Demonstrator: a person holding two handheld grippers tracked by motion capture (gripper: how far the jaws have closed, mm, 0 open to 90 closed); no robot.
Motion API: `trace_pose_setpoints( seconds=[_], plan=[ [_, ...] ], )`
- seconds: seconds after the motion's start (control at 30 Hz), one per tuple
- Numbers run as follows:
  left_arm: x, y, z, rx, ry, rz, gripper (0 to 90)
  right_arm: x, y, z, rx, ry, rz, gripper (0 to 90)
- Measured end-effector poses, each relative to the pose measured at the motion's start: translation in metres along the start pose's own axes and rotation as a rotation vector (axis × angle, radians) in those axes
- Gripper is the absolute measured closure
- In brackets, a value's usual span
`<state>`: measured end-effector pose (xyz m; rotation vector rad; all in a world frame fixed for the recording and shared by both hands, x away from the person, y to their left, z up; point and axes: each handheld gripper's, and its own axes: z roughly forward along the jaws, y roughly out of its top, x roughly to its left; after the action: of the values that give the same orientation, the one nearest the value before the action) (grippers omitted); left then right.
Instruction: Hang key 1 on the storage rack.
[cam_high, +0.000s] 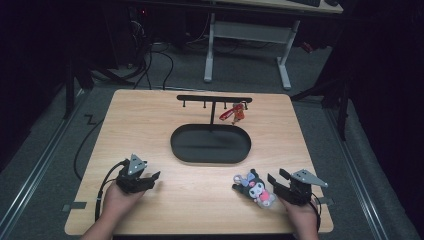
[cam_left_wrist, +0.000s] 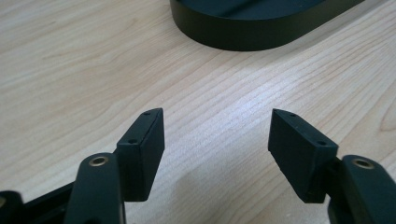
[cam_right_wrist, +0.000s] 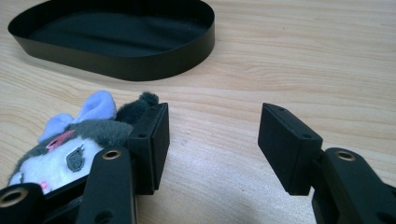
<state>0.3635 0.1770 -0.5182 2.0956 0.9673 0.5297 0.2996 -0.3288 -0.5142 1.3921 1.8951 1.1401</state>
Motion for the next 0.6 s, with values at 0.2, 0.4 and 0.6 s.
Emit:
trace_pose_setpoints(
  seconds=[0.2,0.4,0.6],
  plan=[
    [-0.002,-0.005,0.002,0.020,-0.045,0.045,32.5,0.007,0.005,-0.001,0.091,-0.034,-0.031,39.4],
    [0.001,-0.007,0.002,0.007,-0.081,0.043,31.2,0.008,0.012,-0.005,0.184,-0.075,-0.043,44.1],
    [0.001,-0.005,-0.003,-0.029,-0.086,0.044,30.5,0.005,0.022,-0.004,0.277,-0.100,-0.024,45.8]
  ],
)
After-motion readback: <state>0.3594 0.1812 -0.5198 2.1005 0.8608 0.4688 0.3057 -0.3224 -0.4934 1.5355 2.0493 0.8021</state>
